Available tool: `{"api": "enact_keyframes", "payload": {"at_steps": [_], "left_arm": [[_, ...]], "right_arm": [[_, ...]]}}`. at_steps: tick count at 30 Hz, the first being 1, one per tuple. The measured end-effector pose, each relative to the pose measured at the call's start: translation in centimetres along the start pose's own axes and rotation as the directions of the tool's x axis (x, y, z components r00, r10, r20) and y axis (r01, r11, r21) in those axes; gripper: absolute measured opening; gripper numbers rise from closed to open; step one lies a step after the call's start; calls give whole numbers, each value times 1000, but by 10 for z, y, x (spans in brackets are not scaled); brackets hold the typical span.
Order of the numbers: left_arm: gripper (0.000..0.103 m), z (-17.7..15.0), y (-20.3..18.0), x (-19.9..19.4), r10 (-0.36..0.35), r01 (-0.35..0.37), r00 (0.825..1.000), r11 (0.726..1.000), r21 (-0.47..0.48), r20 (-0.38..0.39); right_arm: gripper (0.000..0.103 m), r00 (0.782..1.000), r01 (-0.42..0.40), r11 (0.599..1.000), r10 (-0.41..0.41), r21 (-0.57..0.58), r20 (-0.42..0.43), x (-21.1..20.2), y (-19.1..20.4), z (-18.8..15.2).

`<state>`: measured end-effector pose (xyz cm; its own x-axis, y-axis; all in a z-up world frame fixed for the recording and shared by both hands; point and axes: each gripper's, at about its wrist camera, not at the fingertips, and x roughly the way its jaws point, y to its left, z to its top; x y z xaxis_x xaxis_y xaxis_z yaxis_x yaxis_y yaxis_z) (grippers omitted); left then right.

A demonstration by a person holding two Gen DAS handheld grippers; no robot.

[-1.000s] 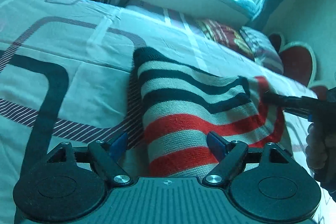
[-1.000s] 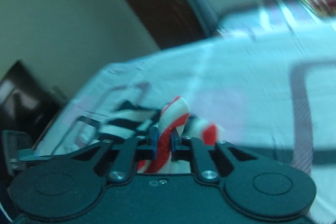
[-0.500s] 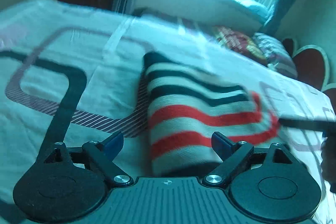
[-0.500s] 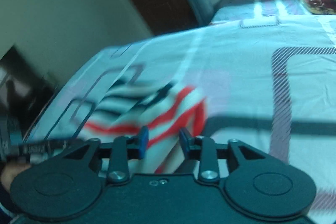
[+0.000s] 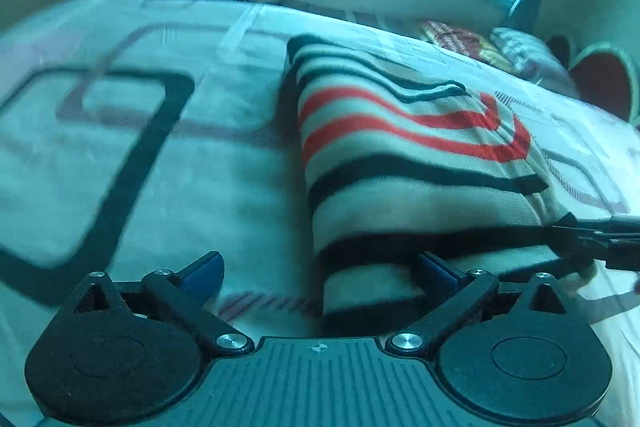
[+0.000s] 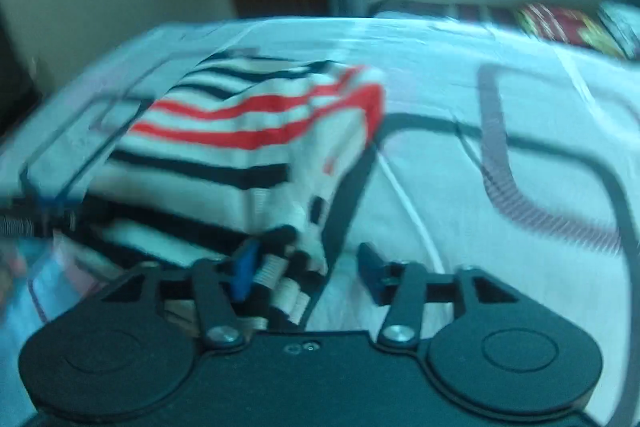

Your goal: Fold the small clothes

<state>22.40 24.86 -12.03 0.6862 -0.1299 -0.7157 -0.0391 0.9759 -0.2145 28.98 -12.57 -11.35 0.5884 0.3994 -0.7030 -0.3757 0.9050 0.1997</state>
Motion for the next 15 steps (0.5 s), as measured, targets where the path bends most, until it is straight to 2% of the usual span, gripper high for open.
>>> {"api": "enact_keyframes", "payload": {"at_steps": [2, 4, 5, 6, 8, 10, 15], "left_arm": [[101, -3, 0, -17, 38, -38, 999, 999, -5, -6], [101, -7, -8, -50, 62, -63, 997, 998, 30, 43], [101, -10, -14, -70, 60, -63, 996, 997, 36, 70], [103, -14, -22, -91, 54, -59, 994, 997, 46, 100], [103, -24, -38, -130, 56, -67, 988, 995, 73, 144], [103, -37, -56, -165, 94, -112, 974, 991, 78, 204], [103, -64, -91, -230, 64, -96, 958, 990, 104, 279]], "right_arm": [[55, 1000, -1, 997, 2, 82, -14, -13, -4, 0], [56, 999, 16, 998, -17, 55, 28, -47, 5, -8], [62, 998, 32, 999, -34, 35, 46, -66, 11, -12], [76, 996, 53, 998, -55, 26, 70, -85, 18, -16], [89, 991, 64, 998, -64, 4, 113, -122, 31, -26], [96, 990, 73, 997, -73, 1, 118, -150, 44, -37], [99, 979, 122, 992, -126, 35, 163, -205, 75, -67]]}}
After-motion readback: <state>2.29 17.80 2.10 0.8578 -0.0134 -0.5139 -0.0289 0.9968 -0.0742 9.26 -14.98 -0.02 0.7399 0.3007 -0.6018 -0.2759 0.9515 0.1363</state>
